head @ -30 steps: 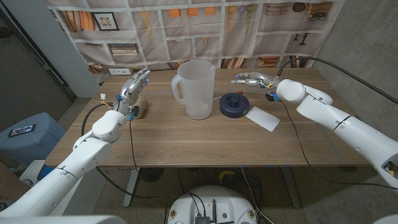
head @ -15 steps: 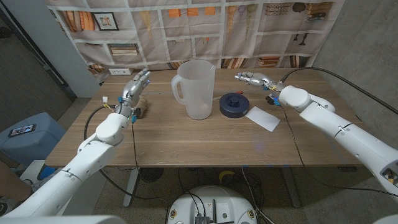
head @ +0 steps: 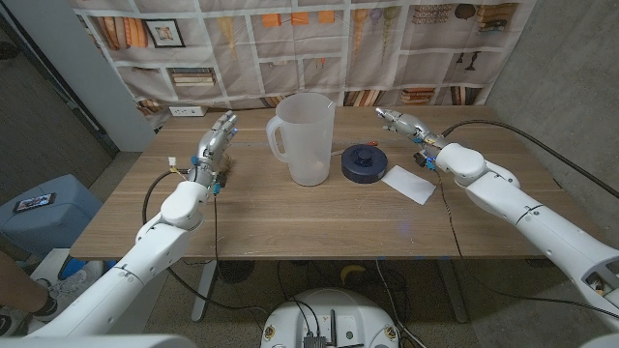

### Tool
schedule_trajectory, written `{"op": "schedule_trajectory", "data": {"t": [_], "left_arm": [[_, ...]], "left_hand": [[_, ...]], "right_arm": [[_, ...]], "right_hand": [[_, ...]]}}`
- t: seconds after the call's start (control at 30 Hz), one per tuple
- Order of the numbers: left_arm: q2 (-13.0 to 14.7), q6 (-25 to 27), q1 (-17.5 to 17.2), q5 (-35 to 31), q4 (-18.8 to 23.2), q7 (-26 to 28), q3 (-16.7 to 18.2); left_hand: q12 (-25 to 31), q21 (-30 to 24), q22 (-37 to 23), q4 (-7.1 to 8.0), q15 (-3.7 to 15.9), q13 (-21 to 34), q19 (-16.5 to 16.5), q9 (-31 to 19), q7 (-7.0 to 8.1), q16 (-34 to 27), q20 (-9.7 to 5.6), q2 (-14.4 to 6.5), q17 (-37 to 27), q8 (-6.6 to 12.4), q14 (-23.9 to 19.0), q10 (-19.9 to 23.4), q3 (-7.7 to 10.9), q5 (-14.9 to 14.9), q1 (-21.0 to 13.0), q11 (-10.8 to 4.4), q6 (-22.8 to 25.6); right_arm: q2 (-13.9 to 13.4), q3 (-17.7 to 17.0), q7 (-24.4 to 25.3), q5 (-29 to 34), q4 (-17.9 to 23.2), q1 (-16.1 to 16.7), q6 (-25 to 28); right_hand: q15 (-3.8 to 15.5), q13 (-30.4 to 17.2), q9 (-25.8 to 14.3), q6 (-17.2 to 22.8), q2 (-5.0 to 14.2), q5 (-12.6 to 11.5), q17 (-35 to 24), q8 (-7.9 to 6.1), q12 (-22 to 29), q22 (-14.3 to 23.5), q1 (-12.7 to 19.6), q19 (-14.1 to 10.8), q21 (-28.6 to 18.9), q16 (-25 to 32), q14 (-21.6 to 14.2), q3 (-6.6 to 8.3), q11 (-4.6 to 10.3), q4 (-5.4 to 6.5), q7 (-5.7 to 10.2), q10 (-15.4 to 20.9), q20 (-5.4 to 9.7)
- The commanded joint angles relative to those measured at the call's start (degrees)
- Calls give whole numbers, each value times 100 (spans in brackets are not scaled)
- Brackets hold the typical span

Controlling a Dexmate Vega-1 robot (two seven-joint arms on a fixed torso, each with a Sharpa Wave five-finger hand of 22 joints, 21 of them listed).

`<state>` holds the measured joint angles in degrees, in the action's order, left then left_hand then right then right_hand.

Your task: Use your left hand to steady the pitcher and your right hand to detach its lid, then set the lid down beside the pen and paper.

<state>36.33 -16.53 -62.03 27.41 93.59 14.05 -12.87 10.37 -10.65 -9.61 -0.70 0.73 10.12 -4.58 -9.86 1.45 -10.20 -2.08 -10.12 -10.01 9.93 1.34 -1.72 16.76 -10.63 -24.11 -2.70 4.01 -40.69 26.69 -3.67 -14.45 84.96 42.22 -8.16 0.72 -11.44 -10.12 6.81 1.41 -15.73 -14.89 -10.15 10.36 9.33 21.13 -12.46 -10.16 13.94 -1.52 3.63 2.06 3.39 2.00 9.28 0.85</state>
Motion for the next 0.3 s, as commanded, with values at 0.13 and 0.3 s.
{"op": "schedule_trajectory", "data": {"t": [0.13,0.3], "left_arm": [[-271,-121,130,-10,-251,120,-170],[-378,-286,192,112,-397,-33,-221]], "left_hand": [[-18,71,-9,119,12,0,250,-1,-46,29,-430,7,-9,-29,156,-184,24,-41,215,40,-198],[-28,96,-7,152,5,-5,437,2,-62,23,-495,11,-3,-21,184,-287,44,-51,296,47,-264]], "right_arm": [[515,-207,-40,-960,-704,202,-942],[701,-289,-139,-1317,-872,286,-1156]], "right_hand": [[-20,32,-2,-80,75,22,22,0,3,22,-259,209,26,-82,68,-72,-64,147,-173,-111,21],[-134,53,2,-178,94,21,46,11,-12,22,-406,320,24,-109,93,-125,-69,214,-210,-209,2]]}}
